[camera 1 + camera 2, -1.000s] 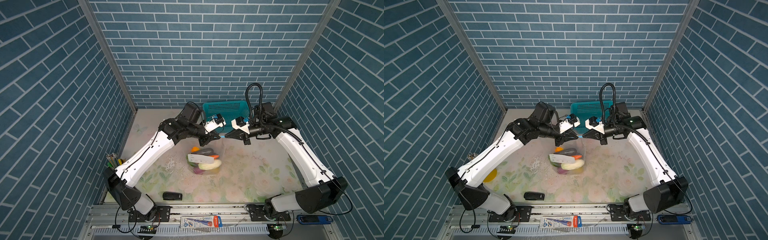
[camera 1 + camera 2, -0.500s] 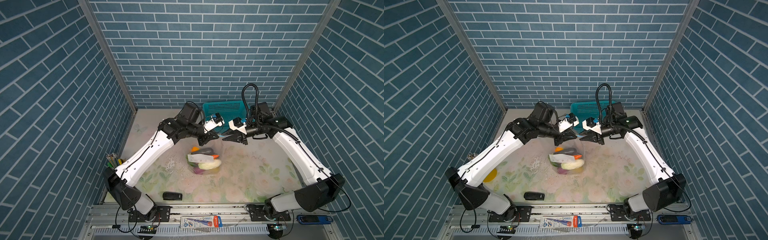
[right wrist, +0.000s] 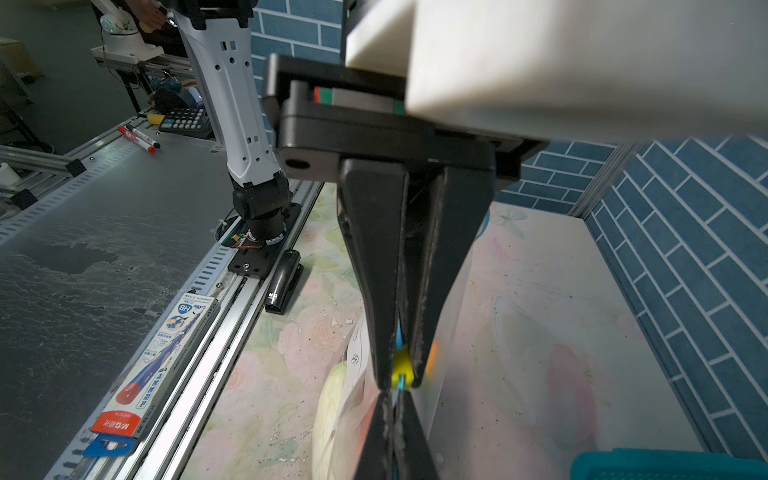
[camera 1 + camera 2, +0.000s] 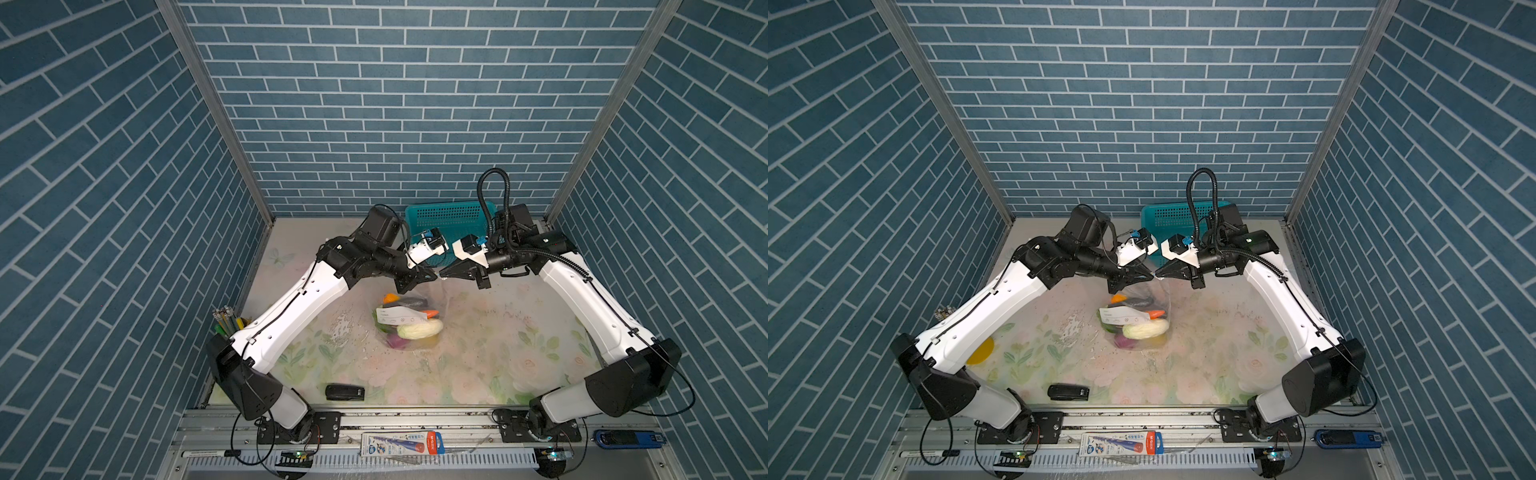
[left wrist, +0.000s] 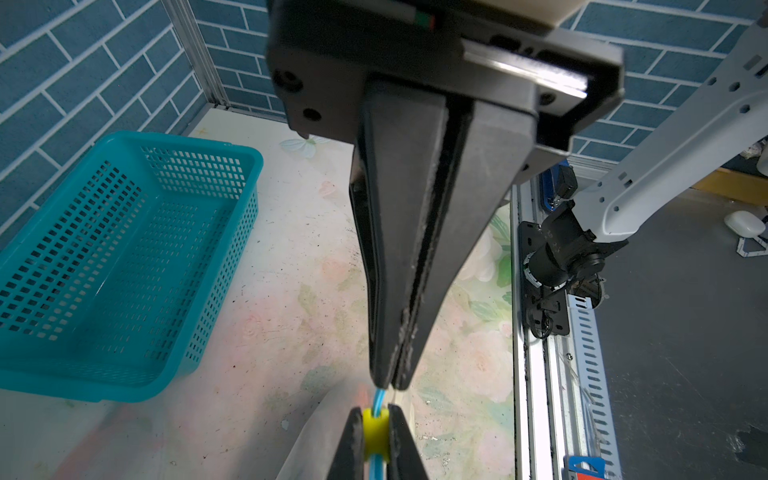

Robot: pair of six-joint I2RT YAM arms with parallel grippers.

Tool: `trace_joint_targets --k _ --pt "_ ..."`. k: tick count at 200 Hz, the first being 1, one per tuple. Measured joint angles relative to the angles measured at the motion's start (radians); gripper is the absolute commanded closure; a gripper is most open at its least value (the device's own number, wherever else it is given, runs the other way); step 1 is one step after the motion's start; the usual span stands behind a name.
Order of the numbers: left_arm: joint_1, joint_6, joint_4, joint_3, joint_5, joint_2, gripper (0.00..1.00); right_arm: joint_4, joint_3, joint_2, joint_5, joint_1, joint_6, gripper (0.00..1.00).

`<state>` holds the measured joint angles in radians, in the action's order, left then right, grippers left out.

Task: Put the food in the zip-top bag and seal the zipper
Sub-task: 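Press the zipper with the left gripper while the right gripper holds the slider, then slide the left gripper along the blue zipper away from the right gripper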

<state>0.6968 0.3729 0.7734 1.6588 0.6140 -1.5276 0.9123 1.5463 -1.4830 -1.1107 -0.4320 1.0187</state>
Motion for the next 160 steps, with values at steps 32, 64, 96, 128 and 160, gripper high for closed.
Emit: trace_joint_targets --k 32,64,96,128,160 --pt "0.0 -0.002 -0.001 0.0 0.0 0.001 0.94 0.0 0.0 0.0 0.0 -0.001 0.0 0.88" --pt "0.0 -0.002 -0.002 -0.003 0.0 0.005 0.95 0.0 0.0 0.0 0.0 -0.004 0.0 0.84" --pt "0.0 -0.003 -0.008 -0.005 0.0 0.011 0.95 0.0 0.0 0.0 0.002 -0.006 0.0 0.86" --pt "0.0 -0.003 -0.007 -0.005 0.004 0.014 0.95 -0.001 0.0 -0.001 0.004 -0.006 0.0 1.0" --pt "0.0 -0.004 -0.007 -0.006 0.005 0.014 0.95 -0.002 0.0 -0.001 0.006 -0.006 -0.001 1.0"
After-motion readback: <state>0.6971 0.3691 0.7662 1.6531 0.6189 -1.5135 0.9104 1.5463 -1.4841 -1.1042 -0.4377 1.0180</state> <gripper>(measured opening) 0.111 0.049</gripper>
